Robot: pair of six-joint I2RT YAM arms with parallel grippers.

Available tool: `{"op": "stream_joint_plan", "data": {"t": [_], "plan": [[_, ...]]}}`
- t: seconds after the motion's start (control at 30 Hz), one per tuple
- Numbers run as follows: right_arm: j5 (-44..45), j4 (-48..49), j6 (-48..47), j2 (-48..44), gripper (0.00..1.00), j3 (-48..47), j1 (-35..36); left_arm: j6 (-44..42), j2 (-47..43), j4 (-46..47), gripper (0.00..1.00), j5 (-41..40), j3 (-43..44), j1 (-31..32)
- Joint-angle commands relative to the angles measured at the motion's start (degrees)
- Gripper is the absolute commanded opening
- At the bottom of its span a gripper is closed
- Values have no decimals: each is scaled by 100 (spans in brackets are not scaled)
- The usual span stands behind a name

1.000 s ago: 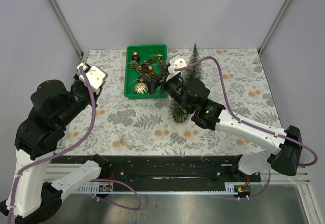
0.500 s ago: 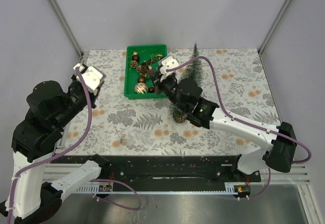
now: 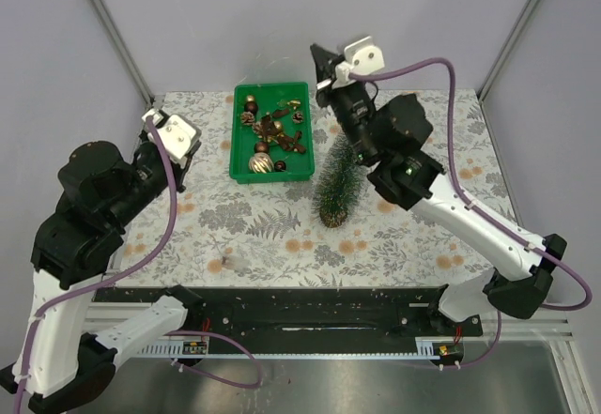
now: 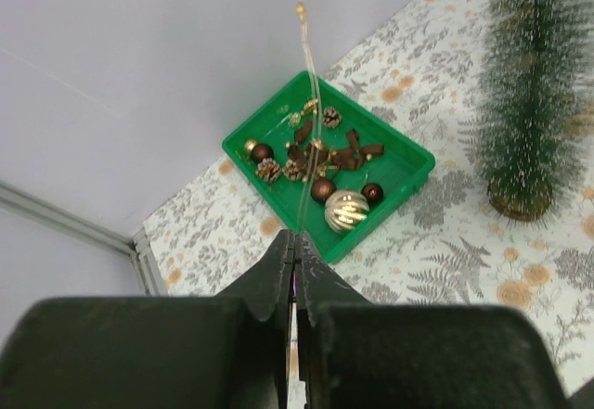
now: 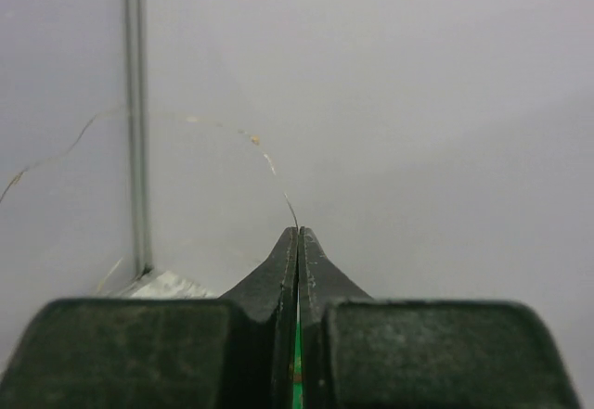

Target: Decorate the small christmas tree

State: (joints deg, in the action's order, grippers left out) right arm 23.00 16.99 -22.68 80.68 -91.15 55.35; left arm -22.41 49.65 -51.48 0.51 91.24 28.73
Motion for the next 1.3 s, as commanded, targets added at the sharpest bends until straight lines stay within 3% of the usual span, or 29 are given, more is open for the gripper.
{"op": "stream_joint_plan", "data": {"t": [0.0,0.4,0.77,0.97,1.27], "plan": [[143,-249,-930,456,0,-1086,-288,123,317,788,2,256,-71,-17],[442,-530,-2548,1757,0,-3100,-1148,246,1573,2027,1,19,183,-8],[187,-891,-1328,2004,0,-3497,-2581,492,2496,2784,0,-25,384,-8],[99,-839,-967,1934,0,-3374,-2907,598,3032,2802,0,-157,1132,-8],[90,-1005,-624,2250,0,-3594,-3311,501,3621,2793,2,98,1536,229]]}}
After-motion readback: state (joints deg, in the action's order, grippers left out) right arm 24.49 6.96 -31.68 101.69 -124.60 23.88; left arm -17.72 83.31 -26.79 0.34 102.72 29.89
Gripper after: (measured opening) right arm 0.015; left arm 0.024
